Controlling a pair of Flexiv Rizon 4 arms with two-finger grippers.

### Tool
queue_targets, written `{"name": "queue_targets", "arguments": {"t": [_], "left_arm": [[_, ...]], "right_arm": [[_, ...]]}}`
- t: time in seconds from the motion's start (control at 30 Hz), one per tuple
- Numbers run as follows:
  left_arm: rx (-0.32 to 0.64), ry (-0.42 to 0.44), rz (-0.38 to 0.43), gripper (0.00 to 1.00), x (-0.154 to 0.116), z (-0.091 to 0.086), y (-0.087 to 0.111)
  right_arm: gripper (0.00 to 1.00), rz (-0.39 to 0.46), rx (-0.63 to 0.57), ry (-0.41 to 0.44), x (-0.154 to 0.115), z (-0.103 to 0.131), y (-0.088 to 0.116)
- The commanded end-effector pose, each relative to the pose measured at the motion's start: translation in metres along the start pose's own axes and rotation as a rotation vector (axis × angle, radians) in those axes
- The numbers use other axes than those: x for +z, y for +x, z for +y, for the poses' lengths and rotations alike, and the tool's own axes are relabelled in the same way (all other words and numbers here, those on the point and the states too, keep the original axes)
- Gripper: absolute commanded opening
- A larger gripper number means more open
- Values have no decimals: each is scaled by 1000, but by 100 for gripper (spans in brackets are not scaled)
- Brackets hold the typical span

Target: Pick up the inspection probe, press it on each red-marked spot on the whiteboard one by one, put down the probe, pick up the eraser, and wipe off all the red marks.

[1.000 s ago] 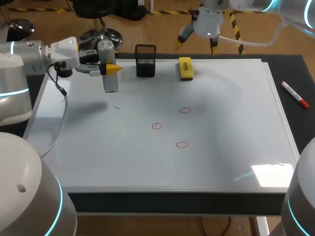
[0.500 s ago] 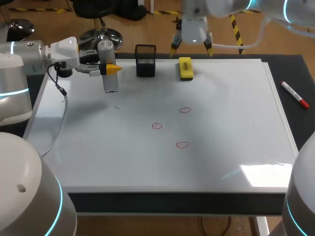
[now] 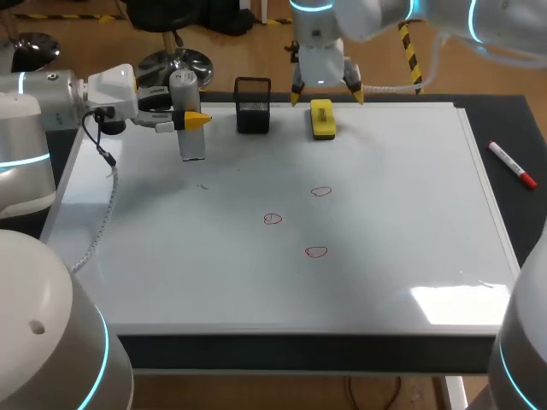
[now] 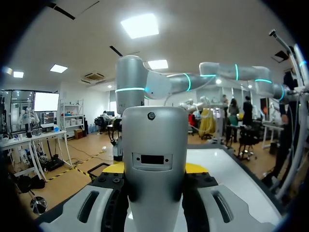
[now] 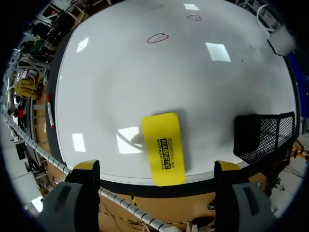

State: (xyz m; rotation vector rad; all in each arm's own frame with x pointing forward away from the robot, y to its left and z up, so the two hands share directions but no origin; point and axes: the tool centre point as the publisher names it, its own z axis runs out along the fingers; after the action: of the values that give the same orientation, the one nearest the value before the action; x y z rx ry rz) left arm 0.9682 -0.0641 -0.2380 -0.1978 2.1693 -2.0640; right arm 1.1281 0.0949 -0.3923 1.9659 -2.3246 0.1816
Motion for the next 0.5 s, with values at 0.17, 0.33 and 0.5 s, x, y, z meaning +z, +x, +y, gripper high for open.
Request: {"name": "queue_targets", "arguments": {"t": [0.17,0.33,0.5], "left_arm": [[2,2,-1,0,0,0,0],[2,2,-1,0,0,0,0],[2,2,-1,0,0,0,0]], "right_arm": [[100,-25,4,30,2,0,-6],[100,-65,25,8,13,2,-4],[100,-87,18,-6,11,4,0]]}}
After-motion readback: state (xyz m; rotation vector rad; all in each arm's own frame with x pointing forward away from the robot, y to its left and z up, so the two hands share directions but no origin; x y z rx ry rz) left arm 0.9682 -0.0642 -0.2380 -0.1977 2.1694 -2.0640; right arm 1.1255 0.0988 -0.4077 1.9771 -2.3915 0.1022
